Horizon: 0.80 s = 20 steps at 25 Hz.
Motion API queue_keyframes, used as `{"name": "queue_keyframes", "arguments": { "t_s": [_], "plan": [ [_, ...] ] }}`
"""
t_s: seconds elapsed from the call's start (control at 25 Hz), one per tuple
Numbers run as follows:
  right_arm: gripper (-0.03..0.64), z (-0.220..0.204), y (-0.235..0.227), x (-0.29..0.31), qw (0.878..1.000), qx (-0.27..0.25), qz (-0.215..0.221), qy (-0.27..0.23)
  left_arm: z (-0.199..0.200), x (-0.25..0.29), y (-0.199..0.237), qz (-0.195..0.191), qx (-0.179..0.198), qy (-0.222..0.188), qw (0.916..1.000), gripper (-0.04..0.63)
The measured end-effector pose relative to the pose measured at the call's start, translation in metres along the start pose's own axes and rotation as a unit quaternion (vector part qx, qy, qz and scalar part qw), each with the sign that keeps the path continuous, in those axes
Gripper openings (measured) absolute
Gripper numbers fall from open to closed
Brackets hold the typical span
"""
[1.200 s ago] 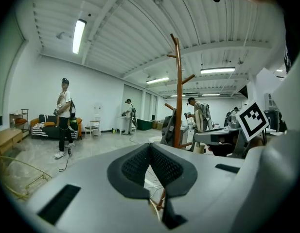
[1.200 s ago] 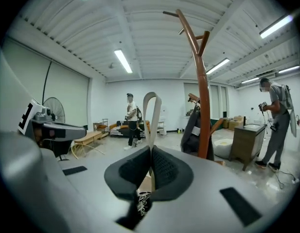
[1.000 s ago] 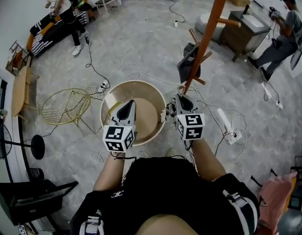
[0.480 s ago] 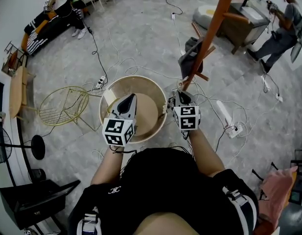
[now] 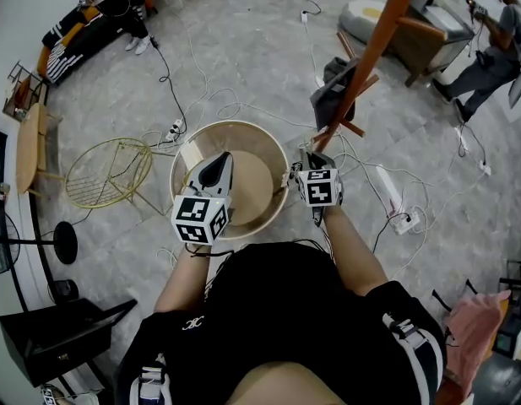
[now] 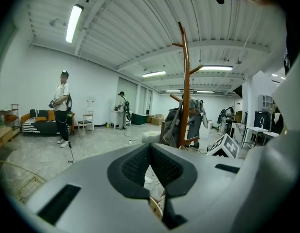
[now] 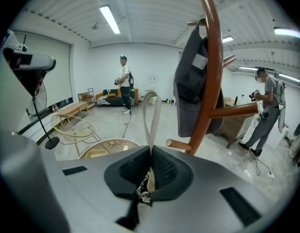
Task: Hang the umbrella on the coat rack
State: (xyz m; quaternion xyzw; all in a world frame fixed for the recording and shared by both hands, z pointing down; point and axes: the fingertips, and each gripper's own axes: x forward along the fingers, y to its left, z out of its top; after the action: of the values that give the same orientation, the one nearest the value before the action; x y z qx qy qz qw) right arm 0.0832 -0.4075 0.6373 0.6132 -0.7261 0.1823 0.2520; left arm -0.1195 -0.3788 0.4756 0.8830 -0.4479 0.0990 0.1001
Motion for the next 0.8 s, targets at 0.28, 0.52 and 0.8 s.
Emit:
{"name": "queue_keyframes", "arguments": {
  "t_s": [0.28,0.52,0.8],
  "plan": [
    [0.017,-0.029,-0.009,0.027,0.999,0.008,-0.002,0.046,-0.008,-0.003,0.013,0.028,-0.008,0.008,0.9995,0.018],
    [0.017,-0.04,-0.019,0.039,0.998,0.025,-0.004,0.065,-0.012,-0.01,0.016,0.046,-0.012,0.013,0.9988,0.018],
    [0.017,-0.06,-0.031,0.056,0.995,0.027,-0.003,0.094,-0.018,-0.017,0.012,0.058,-0.013,0.018,0.9981,0.019]
  ]
}}
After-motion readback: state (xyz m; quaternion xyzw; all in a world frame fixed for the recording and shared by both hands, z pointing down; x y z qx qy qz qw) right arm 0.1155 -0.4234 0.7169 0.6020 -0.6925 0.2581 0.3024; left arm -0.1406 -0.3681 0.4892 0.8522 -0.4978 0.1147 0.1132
